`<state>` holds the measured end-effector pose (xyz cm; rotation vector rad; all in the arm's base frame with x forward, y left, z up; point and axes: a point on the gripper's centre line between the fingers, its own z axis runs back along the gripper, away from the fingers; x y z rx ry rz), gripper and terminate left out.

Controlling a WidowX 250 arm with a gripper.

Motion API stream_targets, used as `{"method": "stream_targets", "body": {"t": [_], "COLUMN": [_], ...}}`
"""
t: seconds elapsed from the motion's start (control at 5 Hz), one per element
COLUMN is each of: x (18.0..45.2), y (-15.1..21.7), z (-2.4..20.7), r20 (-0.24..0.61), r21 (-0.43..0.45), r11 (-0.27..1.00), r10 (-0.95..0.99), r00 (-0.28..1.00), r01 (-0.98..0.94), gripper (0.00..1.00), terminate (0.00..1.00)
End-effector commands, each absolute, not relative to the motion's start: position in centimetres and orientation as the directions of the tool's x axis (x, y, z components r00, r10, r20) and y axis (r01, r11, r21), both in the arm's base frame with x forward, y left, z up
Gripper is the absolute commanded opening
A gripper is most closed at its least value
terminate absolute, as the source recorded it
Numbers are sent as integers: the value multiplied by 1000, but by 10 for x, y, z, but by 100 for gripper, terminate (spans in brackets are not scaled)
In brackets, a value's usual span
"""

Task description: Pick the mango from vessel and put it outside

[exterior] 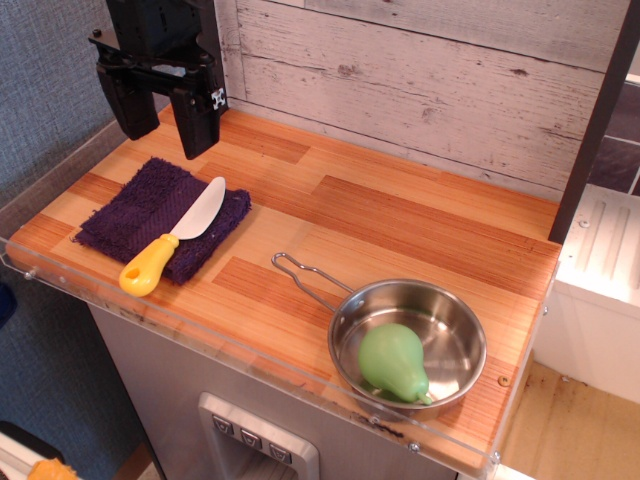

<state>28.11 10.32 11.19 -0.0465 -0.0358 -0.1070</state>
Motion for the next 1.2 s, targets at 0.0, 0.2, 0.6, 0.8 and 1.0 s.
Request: {"method": "stream_targets", "body": {"t": [0.0,0.2,0.6,0.8,1.0], "x": [281,283,266,249,246], "y": [103,77,-23,-73,-85], "z": [112,107,100,92,86], "r20": [38,34,63,99,139], "r21": [-44,-52,-45,-2,-17], "r11": [993,996,980,969,981], "r10": [-106,-67,-188,-247,-189], "r00": [994,997,980,964,972], "r01": [108,68,191,248,193], "gripper": [100,100,100,100,100], "terminate": [0,0,0,0,0]}}
